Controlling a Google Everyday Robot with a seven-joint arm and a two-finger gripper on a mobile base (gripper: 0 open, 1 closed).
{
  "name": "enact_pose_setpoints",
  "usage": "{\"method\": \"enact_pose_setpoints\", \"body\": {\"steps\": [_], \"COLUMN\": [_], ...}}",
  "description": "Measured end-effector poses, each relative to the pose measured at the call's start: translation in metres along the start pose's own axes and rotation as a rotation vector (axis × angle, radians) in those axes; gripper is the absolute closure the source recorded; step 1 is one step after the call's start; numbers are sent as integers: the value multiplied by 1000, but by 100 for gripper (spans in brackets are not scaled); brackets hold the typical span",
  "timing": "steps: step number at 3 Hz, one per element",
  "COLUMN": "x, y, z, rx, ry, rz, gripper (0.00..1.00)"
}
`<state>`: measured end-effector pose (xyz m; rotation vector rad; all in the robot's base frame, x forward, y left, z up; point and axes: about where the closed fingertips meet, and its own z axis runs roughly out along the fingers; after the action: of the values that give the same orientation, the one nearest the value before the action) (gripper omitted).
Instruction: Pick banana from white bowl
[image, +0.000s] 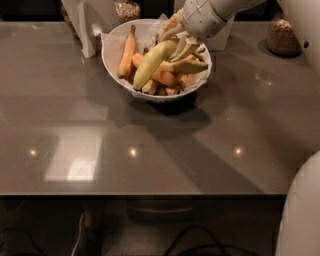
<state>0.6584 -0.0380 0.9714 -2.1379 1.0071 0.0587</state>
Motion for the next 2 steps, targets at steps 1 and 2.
{"method": "enact_pose_setpoints", "body": {"steps": [1,2], "x": [-15,-25], "y": [-2,9], "z": [-25,-58], "rx": [38,71], "ry": [7,-13], "rz": [-31,-8], "gripper": [100,100]}}
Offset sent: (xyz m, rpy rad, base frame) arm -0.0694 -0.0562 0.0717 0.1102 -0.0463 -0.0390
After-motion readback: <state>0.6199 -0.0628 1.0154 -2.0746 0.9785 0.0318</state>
